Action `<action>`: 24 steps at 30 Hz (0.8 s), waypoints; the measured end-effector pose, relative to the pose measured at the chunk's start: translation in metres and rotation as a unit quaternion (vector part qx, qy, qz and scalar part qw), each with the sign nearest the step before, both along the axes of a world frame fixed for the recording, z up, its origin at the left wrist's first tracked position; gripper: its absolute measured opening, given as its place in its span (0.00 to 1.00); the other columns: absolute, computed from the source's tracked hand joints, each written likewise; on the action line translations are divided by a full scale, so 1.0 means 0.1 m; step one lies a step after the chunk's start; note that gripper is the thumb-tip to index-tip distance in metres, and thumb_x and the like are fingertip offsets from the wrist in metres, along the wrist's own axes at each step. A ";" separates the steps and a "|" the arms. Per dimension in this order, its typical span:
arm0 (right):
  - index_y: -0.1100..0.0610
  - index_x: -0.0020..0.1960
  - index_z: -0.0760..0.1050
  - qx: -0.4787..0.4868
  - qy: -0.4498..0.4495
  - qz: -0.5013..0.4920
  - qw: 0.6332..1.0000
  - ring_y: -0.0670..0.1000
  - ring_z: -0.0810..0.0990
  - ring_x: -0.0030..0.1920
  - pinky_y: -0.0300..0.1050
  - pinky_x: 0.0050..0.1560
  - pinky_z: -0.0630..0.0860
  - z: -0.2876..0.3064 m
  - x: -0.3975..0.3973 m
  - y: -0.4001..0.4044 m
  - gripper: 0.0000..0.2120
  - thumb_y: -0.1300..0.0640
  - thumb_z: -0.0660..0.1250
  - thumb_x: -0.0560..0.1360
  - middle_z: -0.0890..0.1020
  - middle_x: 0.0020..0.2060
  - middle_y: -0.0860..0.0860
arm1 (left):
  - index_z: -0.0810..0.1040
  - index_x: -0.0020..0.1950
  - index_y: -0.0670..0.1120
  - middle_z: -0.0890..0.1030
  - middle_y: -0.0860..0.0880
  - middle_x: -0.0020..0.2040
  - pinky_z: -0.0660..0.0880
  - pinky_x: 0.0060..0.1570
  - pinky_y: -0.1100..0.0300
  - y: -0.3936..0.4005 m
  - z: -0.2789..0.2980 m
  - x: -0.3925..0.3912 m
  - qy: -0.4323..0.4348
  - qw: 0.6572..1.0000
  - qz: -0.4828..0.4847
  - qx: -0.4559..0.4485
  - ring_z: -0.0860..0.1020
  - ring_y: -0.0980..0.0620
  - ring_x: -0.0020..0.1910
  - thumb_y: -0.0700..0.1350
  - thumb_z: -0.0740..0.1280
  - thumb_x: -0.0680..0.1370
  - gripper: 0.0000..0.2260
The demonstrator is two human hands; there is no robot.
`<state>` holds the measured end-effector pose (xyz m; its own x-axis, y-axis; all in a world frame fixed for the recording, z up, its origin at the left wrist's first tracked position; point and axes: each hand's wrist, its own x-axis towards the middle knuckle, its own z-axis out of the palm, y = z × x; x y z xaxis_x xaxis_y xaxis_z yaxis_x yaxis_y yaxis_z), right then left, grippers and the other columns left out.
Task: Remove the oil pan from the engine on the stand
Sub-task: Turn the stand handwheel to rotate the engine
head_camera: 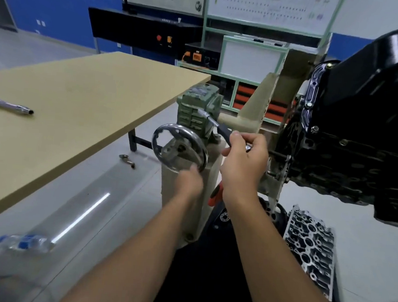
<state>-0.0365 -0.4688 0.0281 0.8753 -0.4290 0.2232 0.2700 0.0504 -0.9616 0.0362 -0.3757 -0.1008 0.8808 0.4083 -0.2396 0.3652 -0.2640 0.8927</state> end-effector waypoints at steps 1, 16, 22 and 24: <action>0.52 0.46 0.74 -0.001 0.001 -0.002 1.000 0.39 0.74 0.25 0.34 0.26 0.70 -0.01 0.00 0.02 0.06 0.54 0.66 0.82 0.79 0.26 0.44 | 0.80 0.51 0.45 0.82 0.44 0.47 0.78 0.43 0.52 0.04 0.18 0.09 -0.040 0.999 0.009 -0.032 0.81 0.42 0.49 0.59 0.55 0.84 0.21; 0.49 0.47 0.74 0.033 0.009 0.025 0.999 0.46 0.77 0.33 0.46 0.37 0.74 0.19 -0.02 -0.01 0.05 0.53 0.66 0.82 0.81 0.36 0.51 | 0.80 0.55 0.43 0.82 0.42 0.48 0.76 0.41 0.52 0.27 0.28 0.37 -0.030 0.999 -0.044 0.002 0.79 0.43 0.41 0.63 0.56 0.81 0.25; 0.49 0.47 0.74 0.042 0.020 0.066 0.997 0.45 0.75 0.29 0.45 0.31 0.71 0.30 -0.01 -0.03 0.05 0.52 0.67 0.82 0.80 0.31 0.48 | 0.81 0.48 0.44 0.83 0.41 0.45 0.78 0.42 0.48 1.22 0.05 0.39 -0.062 0.986 0.124 0.088 0.80 0.42 0.41 0.64 0.58 0.81 0.25; 0.49 0.46 0.75 0.041 0.030 0.071 0.996 0.45 0.76 0.29 0.44 0.31 0.71 0.31 -0.03 -0.07 0.06 0.54 0.67 0.82 0.79 0.29 0.46 | 0.81 0.54 0.39 0.83 0.40 0.49 0.76 0.43 0.49 1.07 -0.31 0.27 0.034 0.992 0.121 0.027 0.79 0.41 0.43 0.66 0.60 0.81 0.29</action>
<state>-0.0393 -0.4761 0.0595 0.9392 -0.3142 0.1388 0.1975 0.1635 -0.9666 0.0632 -0.2692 -0.1320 0.7379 0.6195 -0.2679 0.4832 -0.2079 0.8504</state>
